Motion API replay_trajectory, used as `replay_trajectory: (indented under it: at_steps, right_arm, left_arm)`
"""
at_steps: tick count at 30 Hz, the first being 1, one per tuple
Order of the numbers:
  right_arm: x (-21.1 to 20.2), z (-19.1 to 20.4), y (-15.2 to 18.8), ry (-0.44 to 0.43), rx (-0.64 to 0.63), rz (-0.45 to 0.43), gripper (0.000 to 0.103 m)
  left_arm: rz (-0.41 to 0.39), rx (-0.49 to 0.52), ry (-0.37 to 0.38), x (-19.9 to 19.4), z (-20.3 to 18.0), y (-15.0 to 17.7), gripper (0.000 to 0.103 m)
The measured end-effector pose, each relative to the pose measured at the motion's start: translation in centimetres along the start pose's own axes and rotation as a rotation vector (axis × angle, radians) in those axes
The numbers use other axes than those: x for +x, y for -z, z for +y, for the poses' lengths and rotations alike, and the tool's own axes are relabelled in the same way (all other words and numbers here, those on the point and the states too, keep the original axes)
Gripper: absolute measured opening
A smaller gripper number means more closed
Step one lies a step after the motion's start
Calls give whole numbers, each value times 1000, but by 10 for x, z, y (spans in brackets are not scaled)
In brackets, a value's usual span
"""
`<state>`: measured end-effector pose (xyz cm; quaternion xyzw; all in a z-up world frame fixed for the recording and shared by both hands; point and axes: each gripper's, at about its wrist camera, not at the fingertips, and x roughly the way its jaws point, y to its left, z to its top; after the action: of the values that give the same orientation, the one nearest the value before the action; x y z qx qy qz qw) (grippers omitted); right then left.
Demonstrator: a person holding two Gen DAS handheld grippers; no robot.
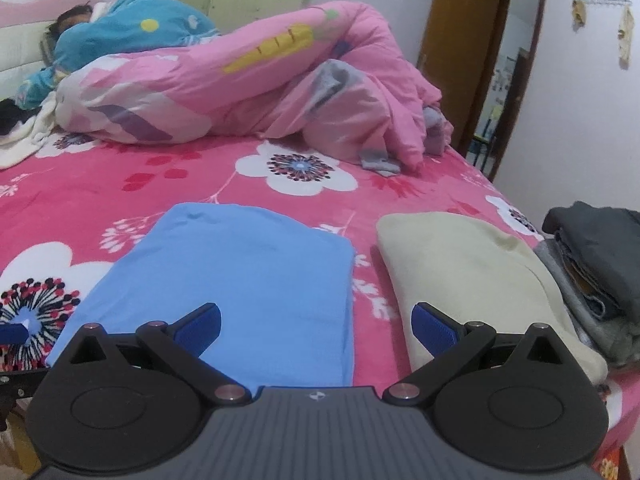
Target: Fold clothes
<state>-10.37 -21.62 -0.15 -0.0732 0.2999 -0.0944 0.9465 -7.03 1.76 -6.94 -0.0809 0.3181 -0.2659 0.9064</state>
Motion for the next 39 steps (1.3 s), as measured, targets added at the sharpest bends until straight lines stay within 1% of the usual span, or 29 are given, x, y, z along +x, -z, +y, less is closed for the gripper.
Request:
replay_trajectory:
  at_steps: [5, 9, 15, 18, 28, 39]
  right_arm:
    - [4, 2, 0, -19, -6, 7, 103]
    - [8, -3, 0, -47, 31, 14, 103]
    - [12, -12, 0, -101, 95, 22, 103]
    - [14, -16, 0, -111, 112, 25, 103]
    - [25, -27, 1, -144, 182, 34, 103]
    - [32, -44, 5, -179, 264, 28, 103]
  left_arm:
    - [-1, 0, 0, 0, 0, 0, 95]
    - [-4, 2, -1, 0, 0, 0, 95]
    - [-9, -1, -2, -1, 0, -2, 98]
    - [-15, -7, -12, -2, 1, -4, 99]
    - [-27, -39, -49, 3, 10, -21, 99]
    - [-13, -20, -65, 17, 9, -36, 100]
